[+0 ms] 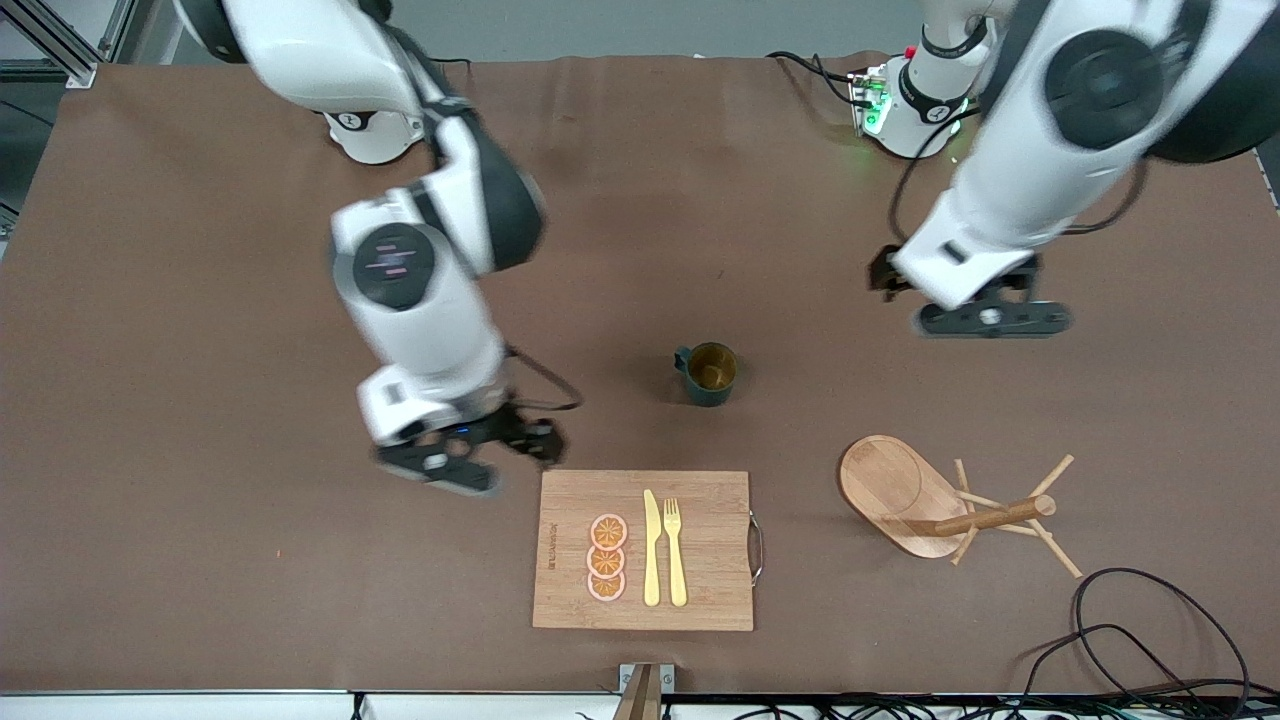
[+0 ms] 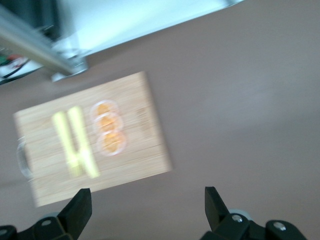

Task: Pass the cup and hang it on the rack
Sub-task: 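Set the mug down with the right gripper while the left gripper approaches, then withdraw the right gripper while the left gripper lowers over the mug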

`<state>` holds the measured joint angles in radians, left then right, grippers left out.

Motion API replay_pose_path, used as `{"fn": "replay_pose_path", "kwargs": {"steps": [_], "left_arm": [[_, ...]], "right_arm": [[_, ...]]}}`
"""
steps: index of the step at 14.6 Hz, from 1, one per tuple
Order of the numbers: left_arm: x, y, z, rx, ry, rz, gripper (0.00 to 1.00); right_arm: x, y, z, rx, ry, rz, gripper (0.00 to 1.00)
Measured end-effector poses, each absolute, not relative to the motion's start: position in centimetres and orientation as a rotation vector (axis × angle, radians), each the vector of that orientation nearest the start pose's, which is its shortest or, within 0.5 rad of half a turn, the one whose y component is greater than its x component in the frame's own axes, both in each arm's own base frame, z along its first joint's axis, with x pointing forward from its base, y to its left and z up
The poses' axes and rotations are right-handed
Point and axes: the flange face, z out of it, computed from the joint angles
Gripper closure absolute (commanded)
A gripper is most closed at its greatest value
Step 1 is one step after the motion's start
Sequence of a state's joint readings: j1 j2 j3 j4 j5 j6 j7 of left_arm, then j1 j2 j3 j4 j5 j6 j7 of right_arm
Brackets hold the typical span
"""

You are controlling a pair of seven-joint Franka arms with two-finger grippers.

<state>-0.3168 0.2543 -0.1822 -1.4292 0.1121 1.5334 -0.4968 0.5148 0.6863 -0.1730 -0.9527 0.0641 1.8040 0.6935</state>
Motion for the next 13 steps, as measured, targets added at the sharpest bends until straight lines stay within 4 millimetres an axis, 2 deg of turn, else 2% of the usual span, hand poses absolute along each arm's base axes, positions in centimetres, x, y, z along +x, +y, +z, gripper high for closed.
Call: {"fn": "replay_pose_path", "kwargs": {"steps": [2,3,4,6,7,9,11,13], "left_arm": [[54.6,-33.1,50.7,-3.003,-0.113,0.136,0.0],[53.8,-35.7,49.2,-2.997,-0.164,0.131,0.0],[52.8,-38.3,47.8,-2.991,-0.205,0.118,0.0],[50.9,-42.5,45.2,-2.962,-0.269,0.075,0.0],[49.8,-44.5,44.0,-2.942,-0.298,0.043,0.0],[47.4,-48.4,40.9,-2.895,-0.377,-0.044,0.0],[45.1,-52.1,37.3,-2.86,-0.474,-0.161,0.0],[43.0,-54.6,33.9,-2.806,-0.559,-0.26,0.0]], "right_arm": [[71.3,21.0,52.4,-3.063,0.473,-0.266,0.0],[72.1,16.9,53.2,-3.074,0.449,-0.272,0.0],[72.6,13.0,53.7,-3.086,0.428,-0.274,0.0],[73.0,6.9,54.1,-3.113,0.38,-0.246,0.0],[72.9,4.7,54.3,-3.127,0.337,-0.224,0.0],[72.1,1.7,55.3,-3.144,0.26,-0.189,0.0],[70.7,-0.3,57.0,-3.145,0.213,-0.186,0.0],[68.6,-2.2,59.0,-3.14,0.166,-0.185,0.0]]}}
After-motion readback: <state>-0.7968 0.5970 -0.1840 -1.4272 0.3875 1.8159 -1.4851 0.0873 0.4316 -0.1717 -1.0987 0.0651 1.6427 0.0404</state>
